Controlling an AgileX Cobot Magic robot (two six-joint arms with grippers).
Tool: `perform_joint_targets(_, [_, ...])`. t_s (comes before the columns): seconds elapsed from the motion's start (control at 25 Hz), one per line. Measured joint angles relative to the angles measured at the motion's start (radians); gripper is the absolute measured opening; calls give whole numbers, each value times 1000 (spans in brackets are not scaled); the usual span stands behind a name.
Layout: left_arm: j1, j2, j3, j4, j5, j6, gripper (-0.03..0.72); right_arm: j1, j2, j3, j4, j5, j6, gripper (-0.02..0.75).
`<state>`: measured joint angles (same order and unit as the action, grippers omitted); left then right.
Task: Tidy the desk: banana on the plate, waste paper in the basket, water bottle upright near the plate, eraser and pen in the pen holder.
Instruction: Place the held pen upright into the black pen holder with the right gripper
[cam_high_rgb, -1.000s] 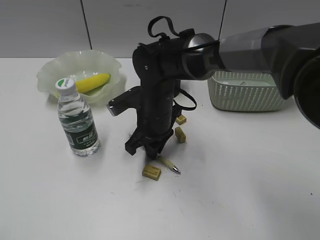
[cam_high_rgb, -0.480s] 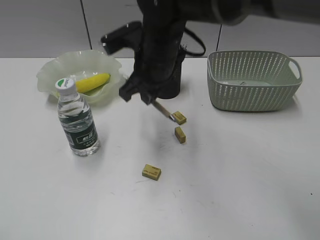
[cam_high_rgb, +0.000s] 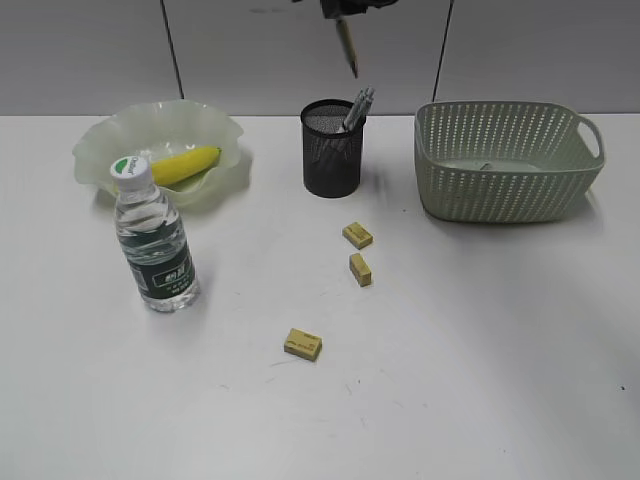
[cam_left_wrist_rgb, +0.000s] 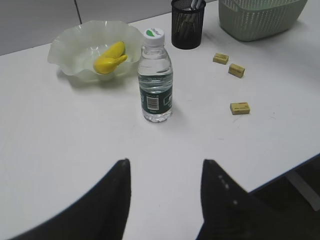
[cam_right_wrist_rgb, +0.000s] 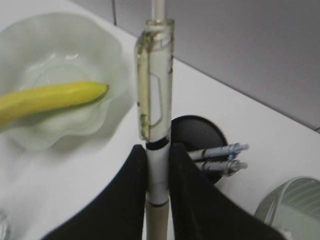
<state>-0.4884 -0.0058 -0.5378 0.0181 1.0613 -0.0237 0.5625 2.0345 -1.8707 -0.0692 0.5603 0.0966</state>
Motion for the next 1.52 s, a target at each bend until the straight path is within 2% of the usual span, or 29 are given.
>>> perform_joint_targets(0.12, [0, 0, 0, 0, 0, 0, 344, -42, 25, 1, 24, -128, -2, 111])
perform_joint_targets(0.36, [0, 0, 0, 0, 0, 0, 344, -46, 128, 1, 29, -352, -29, 111])
perform_joint_targets(0.68, [0, 0, 0, 0, 0, 0, 344, -46, 259, 4, 29, -451, -32, 111])
perform_joint_targets(1.0, [0, 0, 0, 0, 0, 0, 344, -46, 293, 4, 26, -453, -32, 111])
perform_joint_targets(1.12, [0, 0, 0, 0, 0, 0, 344, -46, 293, 4, 26, -452, -32, 159])
perform_joint_targets(1.28, [0, 0, 0, 0, 0, 0, 344, -46, 293, 4, 25, -450, -32, 308])
perform_joint_targets(1.36, [0, 0, 0, 0, 0, 0, 344, -46, 293, 4, 25, -450, -32, 354])
perform_joint_targets(1.52, [0, 0, 0, 0, 0, 0, 344, -46, 287, 4, 24, -409, -32, 382])
